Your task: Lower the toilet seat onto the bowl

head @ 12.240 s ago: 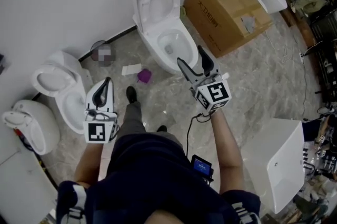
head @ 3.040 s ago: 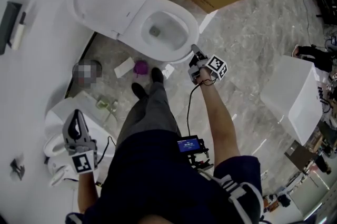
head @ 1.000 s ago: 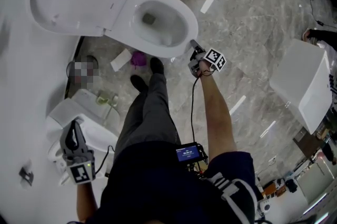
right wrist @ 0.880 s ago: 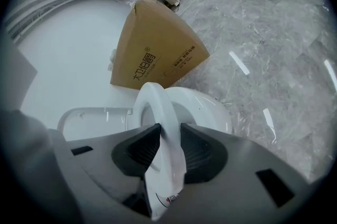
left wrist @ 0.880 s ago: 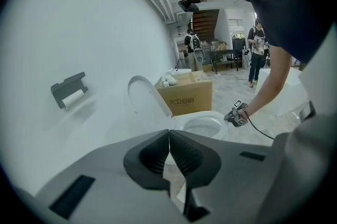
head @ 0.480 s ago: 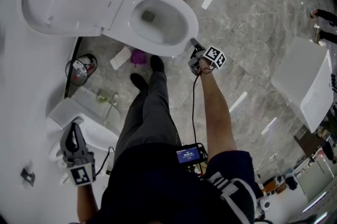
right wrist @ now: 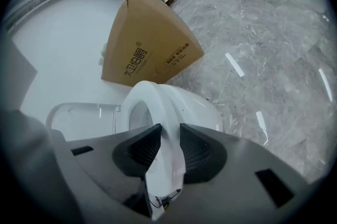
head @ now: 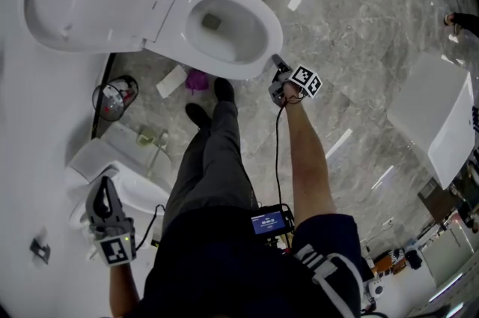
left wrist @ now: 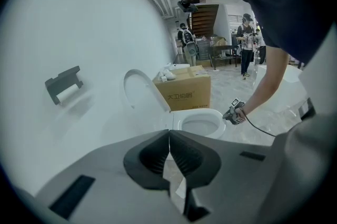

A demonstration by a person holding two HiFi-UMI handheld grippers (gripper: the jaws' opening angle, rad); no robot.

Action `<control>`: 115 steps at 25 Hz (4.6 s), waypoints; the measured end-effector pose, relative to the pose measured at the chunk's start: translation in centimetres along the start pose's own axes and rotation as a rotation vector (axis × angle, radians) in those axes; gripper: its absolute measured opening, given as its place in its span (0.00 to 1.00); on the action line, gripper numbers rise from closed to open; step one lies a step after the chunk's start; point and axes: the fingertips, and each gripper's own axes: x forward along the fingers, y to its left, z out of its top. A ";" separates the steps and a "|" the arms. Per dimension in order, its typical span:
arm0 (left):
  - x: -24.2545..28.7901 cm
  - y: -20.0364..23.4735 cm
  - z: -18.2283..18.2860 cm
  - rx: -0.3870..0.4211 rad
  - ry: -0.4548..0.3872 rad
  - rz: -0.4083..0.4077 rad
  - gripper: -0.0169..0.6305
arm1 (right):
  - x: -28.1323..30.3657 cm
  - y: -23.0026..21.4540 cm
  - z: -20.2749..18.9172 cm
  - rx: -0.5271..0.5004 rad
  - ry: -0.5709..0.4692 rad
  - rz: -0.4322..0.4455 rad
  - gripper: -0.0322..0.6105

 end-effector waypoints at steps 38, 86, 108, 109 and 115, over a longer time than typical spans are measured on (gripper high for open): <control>6.0 -3.5 1.3 0.002 -0.080 -0.111 0.07 | 1.9 -1.6 0.1 -0.100 0.036 -0.092 0.21; 4.6 -2.9 2.3 -0.029 -0.139 -0.108 0.07 | -3.4 5.3 0.0 -0.583 0.087 -0.197 0.15; 2.9 -1.7 5.5 -0.036 -0.230 -0.089 0.07 | -9.1 17.8 -1.8 -0.903 -0.039 -0.037 0.08; 2.8 -1.6 5.7 -0.037 -0.236 -0.086 0.07 | -9.3 18.6 -1.9 -0.919 -0.047 -0.026 0.08; 2.6 -1.1 6.5 -0.034 -0.274 -0.080 0.07 | -10.7 23.5 -2.8 -1.002 -0.089 0.046 0.08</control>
